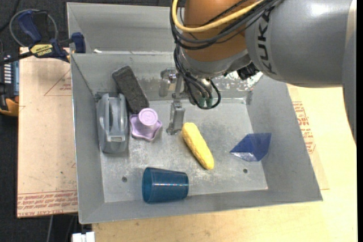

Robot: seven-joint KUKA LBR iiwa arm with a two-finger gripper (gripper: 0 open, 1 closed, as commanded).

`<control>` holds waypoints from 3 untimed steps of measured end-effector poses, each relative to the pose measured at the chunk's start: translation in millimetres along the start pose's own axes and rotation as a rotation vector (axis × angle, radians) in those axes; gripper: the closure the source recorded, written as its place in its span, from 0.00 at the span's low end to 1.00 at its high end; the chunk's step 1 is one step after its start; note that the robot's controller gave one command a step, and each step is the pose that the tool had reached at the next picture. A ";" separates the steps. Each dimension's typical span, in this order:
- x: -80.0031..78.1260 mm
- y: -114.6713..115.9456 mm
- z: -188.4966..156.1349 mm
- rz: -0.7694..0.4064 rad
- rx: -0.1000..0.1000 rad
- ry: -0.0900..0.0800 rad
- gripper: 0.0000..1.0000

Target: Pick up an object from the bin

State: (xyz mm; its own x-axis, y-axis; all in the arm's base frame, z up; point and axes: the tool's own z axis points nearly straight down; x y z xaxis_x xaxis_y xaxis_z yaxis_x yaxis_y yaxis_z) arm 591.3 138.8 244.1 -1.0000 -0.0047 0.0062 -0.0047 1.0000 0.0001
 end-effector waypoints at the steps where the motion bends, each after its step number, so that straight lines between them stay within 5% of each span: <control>1: -1.2 -1.2 -5.1 0.005 -0.001 -0.008 0.00; 2: -11.1 -10.8 85.2 -0.076 -0.002 -0.004 0.00; 3: -2.5 -6.7 84.5 -0.025 -0.005 -0.018 0.00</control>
Offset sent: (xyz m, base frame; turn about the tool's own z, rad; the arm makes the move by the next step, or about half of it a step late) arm 0.0107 -0.0109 -0.0841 -0.0779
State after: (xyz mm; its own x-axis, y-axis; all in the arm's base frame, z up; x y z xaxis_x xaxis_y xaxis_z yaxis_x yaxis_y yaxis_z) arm 593.3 132.0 159.6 -0.9995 -0.0292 -0.0121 -0.0293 0.9996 0.0051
